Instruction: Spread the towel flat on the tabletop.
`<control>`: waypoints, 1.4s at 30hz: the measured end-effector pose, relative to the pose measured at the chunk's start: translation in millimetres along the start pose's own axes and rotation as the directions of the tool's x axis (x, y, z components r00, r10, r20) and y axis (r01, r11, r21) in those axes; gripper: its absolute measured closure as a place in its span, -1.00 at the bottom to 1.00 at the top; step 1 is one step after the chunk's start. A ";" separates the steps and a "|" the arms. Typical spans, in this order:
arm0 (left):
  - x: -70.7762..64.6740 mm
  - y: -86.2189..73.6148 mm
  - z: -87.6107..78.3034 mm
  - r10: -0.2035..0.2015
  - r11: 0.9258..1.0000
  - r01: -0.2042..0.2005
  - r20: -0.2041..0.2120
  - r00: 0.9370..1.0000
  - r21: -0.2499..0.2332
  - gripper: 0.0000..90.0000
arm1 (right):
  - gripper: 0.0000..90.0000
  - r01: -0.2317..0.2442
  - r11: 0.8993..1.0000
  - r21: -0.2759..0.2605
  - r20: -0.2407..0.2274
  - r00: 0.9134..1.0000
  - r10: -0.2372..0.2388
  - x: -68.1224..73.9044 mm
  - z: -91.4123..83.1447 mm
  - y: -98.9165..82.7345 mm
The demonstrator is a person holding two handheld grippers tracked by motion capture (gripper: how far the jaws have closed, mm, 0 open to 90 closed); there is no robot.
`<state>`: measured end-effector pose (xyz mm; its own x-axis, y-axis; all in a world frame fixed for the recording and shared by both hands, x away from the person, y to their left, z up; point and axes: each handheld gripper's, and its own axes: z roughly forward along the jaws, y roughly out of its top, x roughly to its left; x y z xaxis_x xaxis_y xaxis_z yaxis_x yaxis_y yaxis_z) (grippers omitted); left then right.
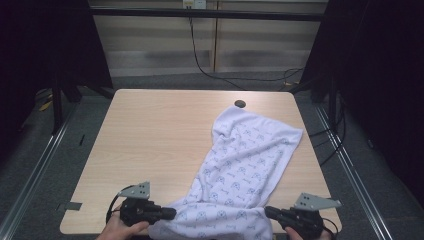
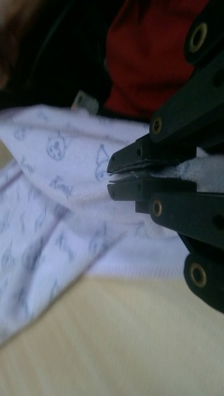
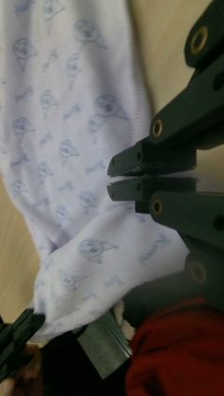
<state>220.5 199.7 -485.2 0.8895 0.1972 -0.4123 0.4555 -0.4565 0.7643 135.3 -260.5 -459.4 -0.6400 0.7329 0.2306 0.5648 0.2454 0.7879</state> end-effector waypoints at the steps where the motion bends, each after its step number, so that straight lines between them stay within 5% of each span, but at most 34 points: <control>1: -2.8 -2.1 -0.5 -0.008 1.000 0.008 0.013 1.000 -0.002 0.90 | 0.87 -0.002 1.000 0.012 0.002 1.000 0.002 1.3 -4.2 -4.2; 4: -1.4 -0.8 -2.9 -0.021 1.000 0.021 0.029 0.999 -0.021 0.75 | 0.74 -0.009 1.000 0.008 0.013 1.000 0.009 1.4 -12.9 -10.7; 8: 15.2 21.3 0.5 -0.027 0.997 0.026 -0.012 1.000 -0.073 0.58 | 0.52 -0.049 0.997 -0.053 0.020 0.999 0.050 -13.0 -4.9 0.1; 11: 41.9 48.6 24.9 -0.025 0.999 0.023 -0.059 0.998 -0.038 0.56 | 0.35 -0.045 0.999 -0.017 0.089 0.995 0.046 -33.5 22.3 16.0; 16: 59.0 58.3 58.0 -0.028 0.999 0.030 -0.124 0.992 0.015 0.53 | 0.29 -0.067 0.996 0.056 0.125 0.990 0.059 -55.2 48.1 16.9; 19: 58.5 52.4 68.5 -0.005 0.998 0.013 -0.121 0.993 0.069 0.53 | 0.25 -0.056 0.994 0.099 0.156 0.987 0.040 -59.8 56.8 15.2; 20: 56.0 50.1 67.4 -0.005 0.998 0.013 -0.116 0.993 0.065 0.53 | 0.25 -0.036 0.990 0.136 0.174 0.985 0.012 -60.1 60.5 12.0; 31: 38.7 13.7 31.4 0.009 0.996 0.001 -0.110 0.994 0.089 0.56 | 0.34 -0.061 0.992 0.113 0.207 0.978 0.037 -72.0 53.8 9.1; 42: 31.1 -11.0 -5.3 -0.040 0.996 0.055 -0.190 0.981 0.077 0.68 | 0.31 -0.028 0.995 0.094 0.218 0.976 0.007 -82.3 75.6 23.7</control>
<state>243.3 215.5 -503.8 0.8616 0.3763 -0.3405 0.4995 -0.5101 0.7002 240.8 -267.1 -502.9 -0.5075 0.8551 0.1062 0.6291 0.2835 0.7238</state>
